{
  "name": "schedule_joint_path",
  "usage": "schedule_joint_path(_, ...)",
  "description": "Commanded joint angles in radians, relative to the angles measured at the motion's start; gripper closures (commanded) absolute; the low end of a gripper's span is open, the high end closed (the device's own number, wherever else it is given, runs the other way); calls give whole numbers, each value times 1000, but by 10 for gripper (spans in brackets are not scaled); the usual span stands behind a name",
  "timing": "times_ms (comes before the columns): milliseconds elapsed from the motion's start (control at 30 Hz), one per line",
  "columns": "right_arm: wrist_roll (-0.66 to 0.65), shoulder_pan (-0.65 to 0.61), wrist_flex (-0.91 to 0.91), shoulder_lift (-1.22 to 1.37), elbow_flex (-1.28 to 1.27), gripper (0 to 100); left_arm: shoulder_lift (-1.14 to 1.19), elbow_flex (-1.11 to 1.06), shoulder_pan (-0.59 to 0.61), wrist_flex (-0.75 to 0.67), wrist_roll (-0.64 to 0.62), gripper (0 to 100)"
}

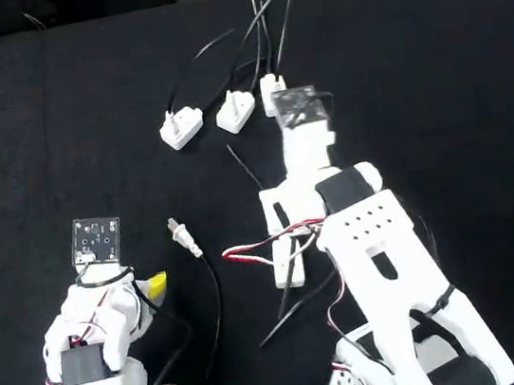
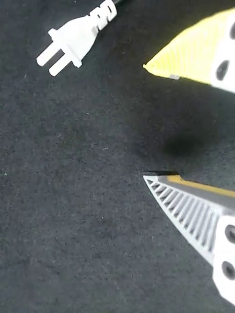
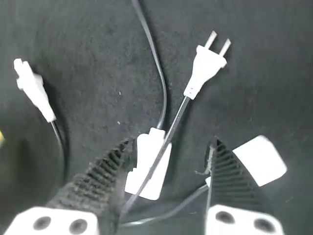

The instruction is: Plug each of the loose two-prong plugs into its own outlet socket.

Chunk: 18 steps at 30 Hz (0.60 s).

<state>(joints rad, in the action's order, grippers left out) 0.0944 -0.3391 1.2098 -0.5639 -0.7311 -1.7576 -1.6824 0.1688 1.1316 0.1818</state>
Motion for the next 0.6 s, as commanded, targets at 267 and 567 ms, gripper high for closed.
schedule_joint_path(267,-1125,213,-143,-12,-25,773,0,-21,-7,3,2,693)
schedule_joint_path(567,-1401,227,-371,166,-131,773,-5,-21,-7,0,2,693)
